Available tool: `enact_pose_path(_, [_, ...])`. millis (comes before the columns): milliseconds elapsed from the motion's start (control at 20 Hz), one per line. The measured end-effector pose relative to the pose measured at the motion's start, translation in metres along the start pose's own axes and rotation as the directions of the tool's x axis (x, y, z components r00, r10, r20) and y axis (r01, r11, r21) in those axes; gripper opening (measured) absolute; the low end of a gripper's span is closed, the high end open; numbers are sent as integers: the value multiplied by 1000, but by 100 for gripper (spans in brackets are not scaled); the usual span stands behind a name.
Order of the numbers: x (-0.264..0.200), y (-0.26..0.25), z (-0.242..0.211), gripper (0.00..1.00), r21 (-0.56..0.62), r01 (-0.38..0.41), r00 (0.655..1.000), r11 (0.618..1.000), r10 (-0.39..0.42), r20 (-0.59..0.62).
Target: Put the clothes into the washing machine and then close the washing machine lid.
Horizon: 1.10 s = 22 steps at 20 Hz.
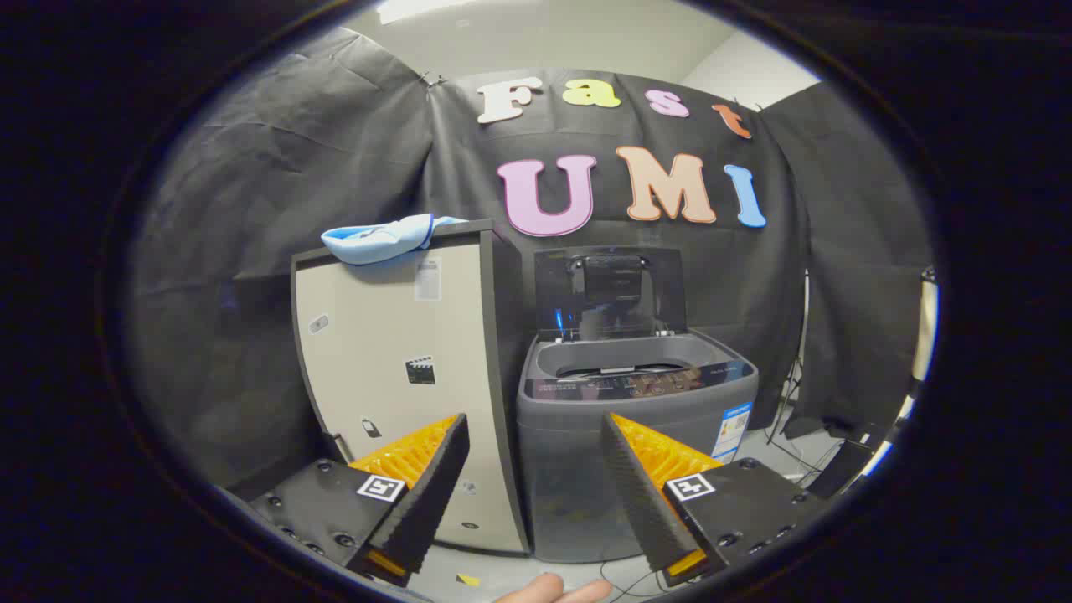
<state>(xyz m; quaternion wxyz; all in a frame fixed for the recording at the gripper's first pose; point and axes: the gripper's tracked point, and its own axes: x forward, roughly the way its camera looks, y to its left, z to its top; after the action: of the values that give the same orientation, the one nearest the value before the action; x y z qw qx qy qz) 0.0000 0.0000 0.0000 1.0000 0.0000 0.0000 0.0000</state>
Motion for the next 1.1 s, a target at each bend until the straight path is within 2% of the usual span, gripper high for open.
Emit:
enact_pose_path(600, [0,-13,-13,97,6,35,999,999,-35,-26])
enact_pose_path(1100, [2,-8,-19,97,10,24,999,1000,-24,-43])
